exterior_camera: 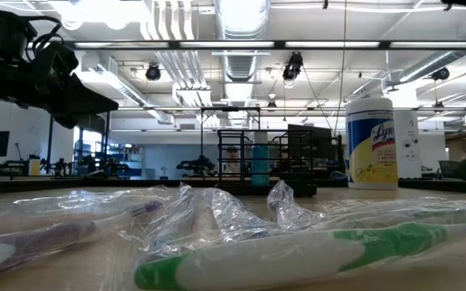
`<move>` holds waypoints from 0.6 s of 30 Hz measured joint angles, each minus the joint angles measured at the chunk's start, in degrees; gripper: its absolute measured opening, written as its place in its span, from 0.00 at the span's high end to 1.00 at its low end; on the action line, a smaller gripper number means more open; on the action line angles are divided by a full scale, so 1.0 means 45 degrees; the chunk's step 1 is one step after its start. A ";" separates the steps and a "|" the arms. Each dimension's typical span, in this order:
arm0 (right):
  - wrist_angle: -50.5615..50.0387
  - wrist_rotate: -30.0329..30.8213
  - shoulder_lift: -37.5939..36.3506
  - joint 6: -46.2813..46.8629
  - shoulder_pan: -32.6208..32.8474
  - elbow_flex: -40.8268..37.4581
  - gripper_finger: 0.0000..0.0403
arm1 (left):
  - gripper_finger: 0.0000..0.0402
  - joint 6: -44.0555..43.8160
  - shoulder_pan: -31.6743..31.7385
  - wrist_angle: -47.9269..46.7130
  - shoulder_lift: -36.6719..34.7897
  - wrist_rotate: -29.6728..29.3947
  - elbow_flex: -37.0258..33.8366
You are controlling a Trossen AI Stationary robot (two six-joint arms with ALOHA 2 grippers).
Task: Pick & Place toothbrushing station
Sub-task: Put the blue mouthwash into the black wire organizer
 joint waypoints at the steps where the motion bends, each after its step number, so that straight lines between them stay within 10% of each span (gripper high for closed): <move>1: -0.0296 0.0001 0.0430 0.0022 0.0116 0.0481 0.50 | 0.98 -0.0026 0.0000 -0.0038 0.0000 0.0012 0.0000; 18: -0.1552 -0.0456 0.4645 0.0726 0.1420 0.3957 0.47 | 0.98 -0.0265 -0.0010 -0.0109 0.0272 0.0218 0.0000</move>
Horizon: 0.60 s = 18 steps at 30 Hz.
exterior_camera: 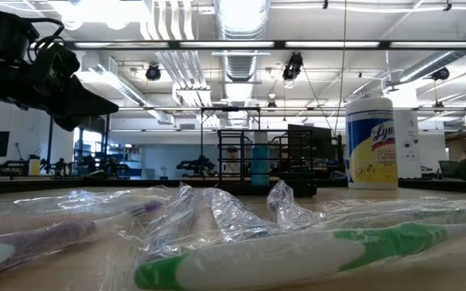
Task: Pick & Place toothbrushing station
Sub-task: Put the blue mouthwash into the black wire organizer
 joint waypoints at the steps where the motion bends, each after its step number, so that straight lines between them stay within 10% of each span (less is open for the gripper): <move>1: 0.0002 -0.0068 0.0096 0.0106 0.0074 0.0000 0.47 | 0.98 0.0000 0.0000 0.0000 0.0001 0.0000 0.0000; 18: 0.0202 -0.0112 0.0355 0.2694 0.0577 -0.0053 0.48 | 0.98 0.0236 0.0000 -0.0002 0.0011 0.0037 0.0000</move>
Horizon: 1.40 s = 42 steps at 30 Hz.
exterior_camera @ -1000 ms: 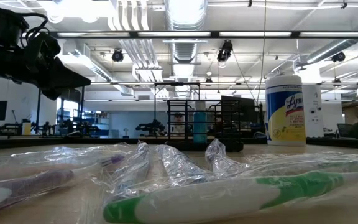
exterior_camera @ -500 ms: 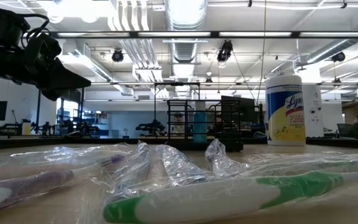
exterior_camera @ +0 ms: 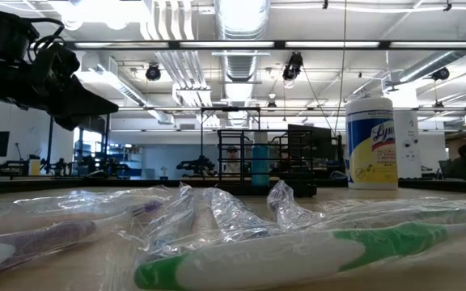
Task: Pick & Place toothbrushing station
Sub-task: Put the blue mouthwash into the black wire organizer
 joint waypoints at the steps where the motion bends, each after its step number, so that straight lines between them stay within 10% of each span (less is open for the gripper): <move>1: 0.0016 0.0011 0.0000 0.0029 0.0012 -0.0019 0.48 | 0.98 0.0002 0.0000 0.0001 0.0010 0.0001 0.0000; 28: 0.0764 0.0480 0.0000 -0.0408 0.0175 -0.1497 0.49 | 0.98 0.0201 0.0000 -0.0002 0.0052 0.0002 0.0000; 42: 0.1085 0.0468 0.0000 -0.0799 0.0195 -0.1613 0.66 | 0.98 0.0196 0.0000 0.0001 0.0072 0.0007 0.0000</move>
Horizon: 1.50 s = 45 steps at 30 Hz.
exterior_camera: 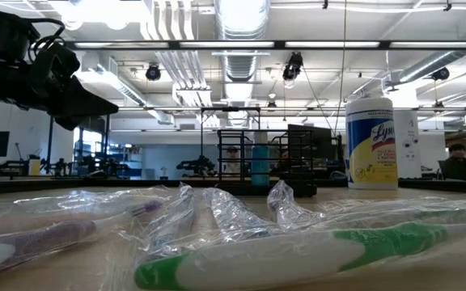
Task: Pick & Place toothbrushing station
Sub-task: Put the blue mouthwash into the black wire organizer
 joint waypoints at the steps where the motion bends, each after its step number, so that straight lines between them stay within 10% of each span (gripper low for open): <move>1: 0.0005 -0.0009 0.0000 0.0001 0.0000 -0.0006 0.67 | 0.98 -0.0004 0.0000 0.0000 0.0000 0.0000 0.0000; 34: 0.0235 -0.0231 -0.0015 0.0056 0.0000 -0.0102 0.58 | 0.98 -0.0189 0.0000 0.0000 0.0024 0.0005 0.0000; 45: 0.0312 -0.0483 -0.0015 0.0358 0.0039 -0.0141 0.69 | 0.98 -0.0214 0.0000 -0.0003 0.0024 0.0005 0.0000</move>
